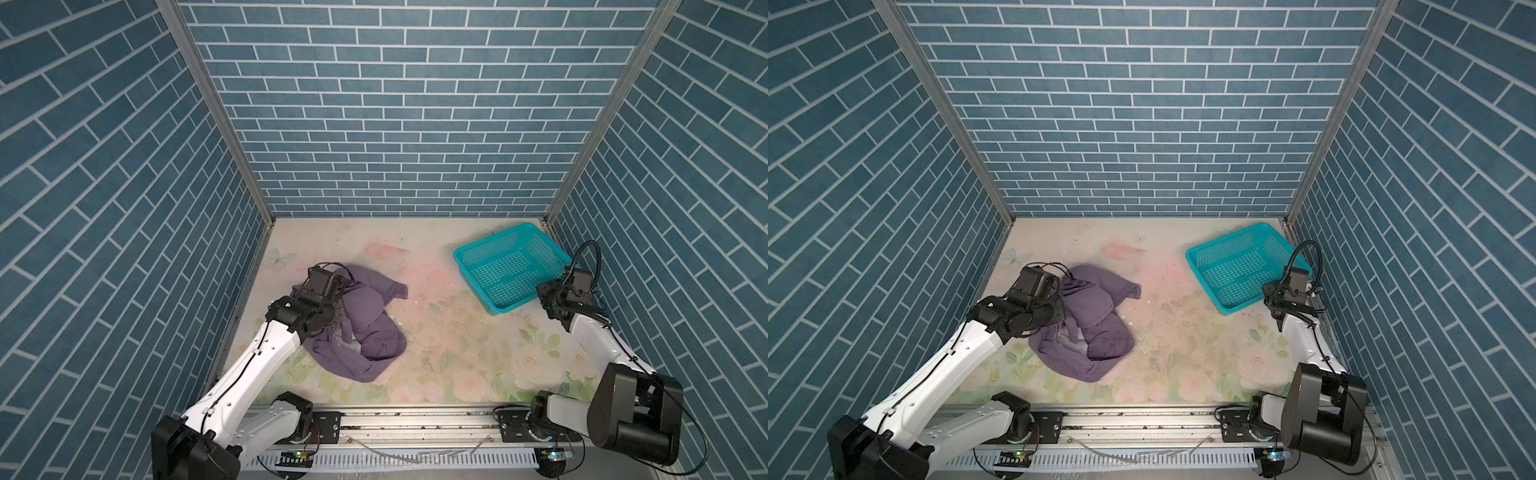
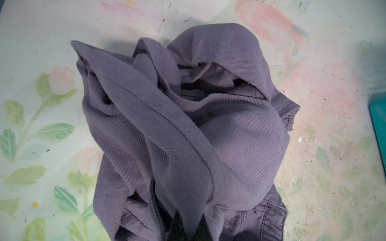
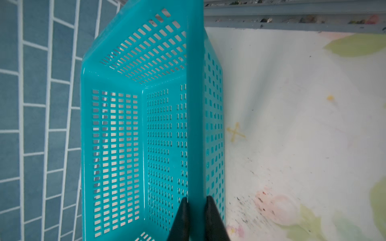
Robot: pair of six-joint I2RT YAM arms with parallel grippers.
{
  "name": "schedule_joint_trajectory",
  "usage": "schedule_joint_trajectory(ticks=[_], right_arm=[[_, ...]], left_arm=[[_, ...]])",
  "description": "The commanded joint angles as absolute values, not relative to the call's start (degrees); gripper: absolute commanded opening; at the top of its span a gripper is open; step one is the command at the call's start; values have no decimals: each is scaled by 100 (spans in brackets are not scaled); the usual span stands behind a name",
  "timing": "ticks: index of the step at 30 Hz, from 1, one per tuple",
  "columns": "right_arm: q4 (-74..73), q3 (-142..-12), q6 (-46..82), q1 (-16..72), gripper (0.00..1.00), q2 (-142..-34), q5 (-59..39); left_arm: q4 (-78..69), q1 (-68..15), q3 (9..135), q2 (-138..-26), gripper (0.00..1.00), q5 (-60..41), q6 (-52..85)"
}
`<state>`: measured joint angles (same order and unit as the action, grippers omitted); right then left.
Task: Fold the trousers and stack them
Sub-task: 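Slide the teal basket farther from the robot with the right gripper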
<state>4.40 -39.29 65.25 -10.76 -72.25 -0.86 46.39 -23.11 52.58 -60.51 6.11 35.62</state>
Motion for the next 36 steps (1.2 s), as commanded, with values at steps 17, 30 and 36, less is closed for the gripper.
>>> schedule_joint_trajectory(ticks=[17, 30, 36], right_arm=[[-272, -5896, 7165, -741, 43, -9565, -217], [-383, -6520, 6562, -286, 56, -10071, -757], [-126, -7275, 6372, -24, 60, -10447, -838]], left_arm=[[4060, -2274, 5285, -6357, 0, -140, 3561], [3832, -2281, 5450, -6715, 0, -465, 3542], [3877, -2285, 5543, -6711, 0, -543, 3495]])
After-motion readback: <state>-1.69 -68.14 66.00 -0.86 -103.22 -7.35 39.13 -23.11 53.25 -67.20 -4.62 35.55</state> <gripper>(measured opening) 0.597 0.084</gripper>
